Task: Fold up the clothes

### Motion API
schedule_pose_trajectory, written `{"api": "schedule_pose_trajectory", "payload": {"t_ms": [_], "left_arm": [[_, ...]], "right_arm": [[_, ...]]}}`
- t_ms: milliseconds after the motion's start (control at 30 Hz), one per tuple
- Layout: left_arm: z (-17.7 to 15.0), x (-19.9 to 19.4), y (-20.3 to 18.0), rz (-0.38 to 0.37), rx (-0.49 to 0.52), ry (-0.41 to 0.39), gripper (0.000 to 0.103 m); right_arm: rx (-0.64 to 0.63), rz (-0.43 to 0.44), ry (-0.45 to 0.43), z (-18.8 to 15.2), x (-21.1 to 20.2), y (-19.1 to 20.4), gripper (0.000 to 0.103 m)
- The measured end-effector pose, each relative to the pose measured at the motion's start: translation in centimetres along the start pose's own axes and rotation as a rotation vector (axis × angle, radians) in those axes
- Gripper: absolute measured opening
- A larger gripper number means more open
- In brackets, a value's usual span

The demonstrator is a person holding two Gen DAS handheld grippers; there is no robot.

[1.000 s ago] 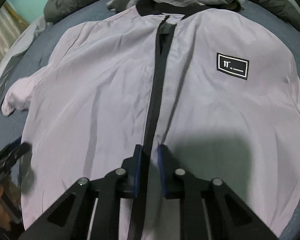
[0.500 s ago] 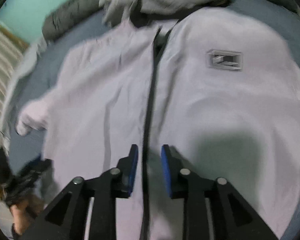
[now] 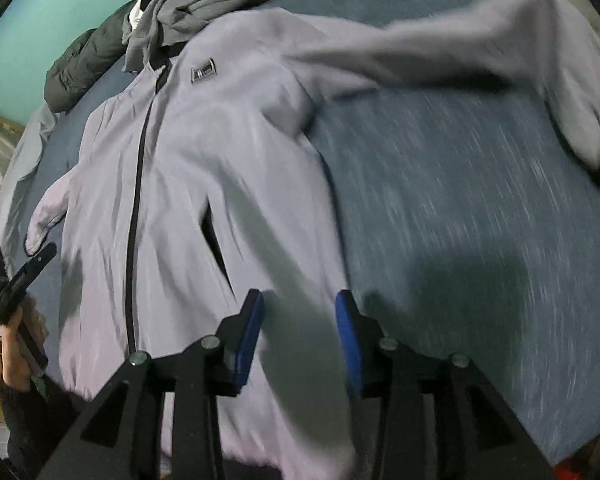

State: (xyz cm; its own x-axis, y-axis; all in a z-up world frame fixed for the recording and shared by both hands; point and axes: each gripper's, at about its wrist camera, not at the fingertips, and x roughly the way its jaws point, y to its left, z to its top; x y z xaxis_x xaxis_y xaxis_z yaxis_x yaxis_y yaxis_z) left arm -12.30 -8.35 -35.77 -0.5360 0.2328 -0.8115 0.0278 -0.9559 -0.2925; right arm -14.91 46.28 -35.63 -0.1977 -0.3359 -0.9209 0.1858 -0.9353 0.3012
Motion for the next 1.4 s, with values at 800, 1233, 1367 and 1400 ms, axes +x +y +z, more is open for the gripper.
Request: {"api": "schedule_pose_trajectory", "payload": {"t_ms": [800,1233,1367,1400], "left_arm": [[-10.4,1.7,-17.1,-0.245,0.216,0.328,0.068],[-10.9,4.7,-18.6,-0.236,0.239,0.337,0.013],[-10.9,3.9,-18.3,-0.257,0.246,0.33,0.006],[-10.8,3.4,-18.0,-0.262,0.247,0.326,0.006]], "right_arm": [[0.065,0.101,0.028,-8.6,-1.6,-1.4,0.038],[0.068,0.125,0.037,-9.1,-1.0,-2.5,0.038],[0.067,0.127,0.043,-9.4,-1.0,-3.0,0.039],[0.068,0.128,0.047,-9.5,-1.1,-3.1,0.039]]}}
